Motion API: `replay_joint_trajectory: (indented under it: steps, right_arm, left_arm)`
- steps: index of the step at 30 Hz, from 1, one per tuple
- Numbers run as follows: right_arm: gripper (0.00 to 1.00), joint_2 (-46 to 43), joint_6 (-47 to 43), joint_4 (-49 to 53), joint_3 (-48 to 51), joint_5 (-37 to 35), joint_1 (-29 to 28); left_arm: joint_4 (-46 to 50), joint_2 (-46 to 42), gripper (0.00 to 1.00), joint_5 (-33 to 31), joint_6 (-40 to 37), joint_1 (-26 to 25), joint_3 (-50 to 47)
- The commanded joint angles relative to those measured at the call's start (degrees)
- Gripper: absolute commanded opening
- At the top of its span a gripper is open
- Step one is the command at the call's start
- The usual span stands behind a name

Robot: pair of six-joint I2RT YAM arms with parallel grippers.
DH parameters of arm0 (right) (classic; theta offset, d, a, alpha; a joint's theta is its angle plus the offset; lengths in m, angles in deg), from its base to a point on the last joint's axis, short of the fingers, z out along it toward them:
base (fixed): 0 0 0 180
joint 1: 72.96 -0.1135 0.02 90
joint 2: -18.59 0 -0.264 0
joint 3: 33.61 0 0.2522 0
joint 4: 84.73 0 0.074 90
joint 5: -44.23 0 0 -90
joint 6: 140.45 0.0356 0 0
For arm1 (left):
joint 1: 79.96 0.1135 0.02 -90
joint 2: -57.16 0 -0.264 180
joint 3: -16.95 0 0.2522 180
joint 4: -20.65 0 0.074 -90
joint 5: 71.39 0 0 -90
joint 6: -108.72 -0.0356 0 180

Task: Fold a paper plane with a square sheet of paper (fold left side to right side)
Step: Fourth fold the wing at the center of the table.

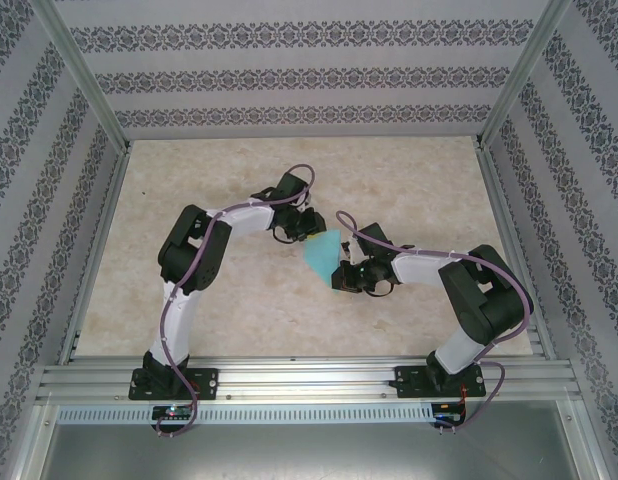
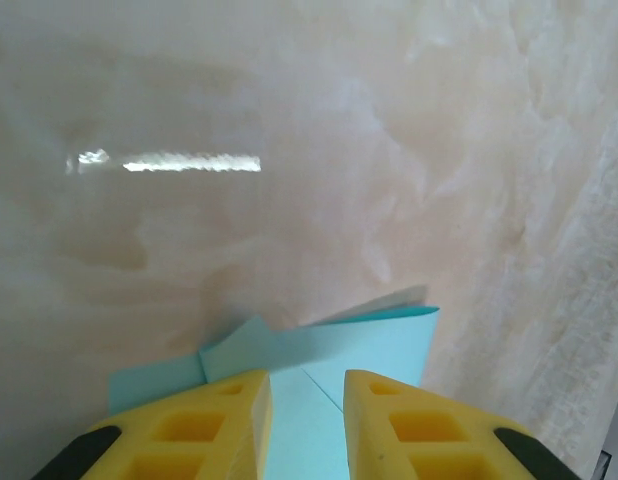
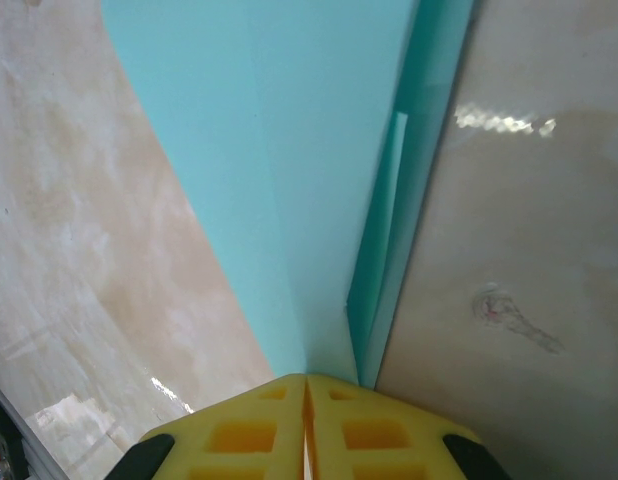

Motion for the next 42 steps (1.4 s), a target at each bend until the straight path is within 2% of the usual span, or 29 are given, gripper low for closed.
replay_joint_trajectory:
  steps: [1,7,11,18,23,29,42]
  right_arm:
    - [0.1,2.7,0.4,7.8,3.2,-2.6,-1.8]
    - [0.1,2.6,0.0,7.5,2.4,-1.9,-1.5]
    - [0.1,2.8,-0.1,7.6,1.8,-1.8,-1.3]
    - [0.1,3.1,-0.7,8.4,1.1,-2.1,-0.8]
    - [0.1,2.9,-0.8,8.8,1.1,-2.5,-0.8]
    - [0.1,2.6,-0.7,8.9,1.2,-2.7,-0.7]
    - [0.1,1.1,-1.0,9.0,2.3,-2.2,-0.7]
  left_arm:
    - [2.5,1.6,0.28,-4.7,-3.6,3.3,1.9]
    - [6.5,-4.2,0.29,-5.9,-7.8,3.8,4.0]
    - [4.9,-10.7,0.29,-4.8,-7.7,3.5,-0.6]
    - [-1.6,-16.2,0.29,0.1,-5.0,-2.3,-10.3]
    - [-3.8,-13.7,0.29,1.0,-3.5,-5.2,-10.2]
    - [-2.7,-7.8,0.28,1.5,-3.9,-5.6,-6.4]
    - [-0.6,-3.2,0.28,-3.8,-3.9,-4.9,-6.7]
